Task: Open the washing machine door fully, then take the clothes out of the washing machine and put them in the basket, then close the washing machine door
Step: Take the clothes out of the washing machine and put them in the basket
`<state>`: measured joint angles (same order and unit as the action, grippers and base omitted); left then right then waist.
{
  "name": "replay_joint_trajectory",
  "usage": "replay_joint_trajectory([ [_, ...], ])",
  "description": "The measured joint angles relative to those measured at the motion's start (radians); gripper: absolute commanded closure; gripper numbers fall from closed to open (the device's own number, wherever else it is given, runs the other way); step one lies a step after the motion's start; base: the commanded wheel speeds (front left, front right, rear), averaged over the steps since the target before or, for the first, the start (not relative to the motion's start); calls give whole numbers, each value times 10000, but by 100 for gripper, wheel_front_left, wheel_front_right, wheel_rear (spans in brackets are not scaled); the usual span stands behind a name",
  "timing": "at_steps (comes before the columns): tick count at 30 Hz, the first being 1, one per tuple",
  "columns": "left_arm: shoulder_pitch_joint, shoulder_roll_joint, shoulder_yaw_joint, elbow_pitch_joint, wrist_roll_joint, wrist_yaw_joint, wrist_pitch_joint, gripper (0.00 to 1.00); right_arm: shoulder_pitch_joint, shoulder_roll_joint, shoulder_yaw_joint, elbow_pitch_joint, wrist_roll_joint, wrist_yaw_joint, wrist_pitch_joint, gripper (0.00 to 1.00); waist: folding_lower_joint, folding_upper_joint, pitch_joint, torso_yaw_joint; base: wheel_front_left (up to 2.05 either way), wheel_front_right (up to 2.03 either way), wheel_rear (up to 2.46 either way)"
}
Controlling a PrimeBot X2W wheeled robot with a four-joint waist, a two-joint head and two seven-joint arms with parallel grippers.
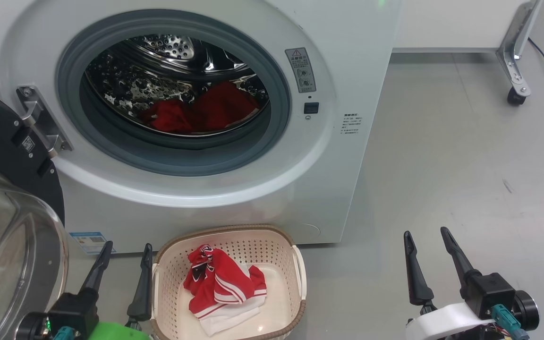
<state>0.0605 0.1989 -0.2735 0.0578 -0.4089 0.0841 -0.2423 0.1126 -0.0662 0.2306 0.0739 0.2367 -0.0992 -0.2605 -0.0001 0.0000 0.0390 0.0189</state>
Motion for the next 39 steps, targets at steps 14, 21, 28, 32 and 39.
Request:
replay_joint_trajectory([
  [14,320,50,13,-545,88,92,337,0,37,2,0,-33,0,2,0,0,0,0,-20,-97,0,0,0],
  [21,325,40,21,-734,86,119,514,0,36,2,31,-132,0,15,0,0,0,1,122,-168,0,0,0],
  [28,261,42,-38,-644,40,119,947,0,19,8,251,-190,-19,104,0,0,0,0,324,-331,0,0,0],
  [32,-127,56,-299,-558,40,-4,1371,0,-31,25,454,-284,-102,190,0,0,0,0,514,-504,0,0,0],
  [39,-1574,140,-813,-117,-35,-583,2441,0,-497,23,602,-566,-295,192,59,0,0,0,1238,-906,0,0,0],
])
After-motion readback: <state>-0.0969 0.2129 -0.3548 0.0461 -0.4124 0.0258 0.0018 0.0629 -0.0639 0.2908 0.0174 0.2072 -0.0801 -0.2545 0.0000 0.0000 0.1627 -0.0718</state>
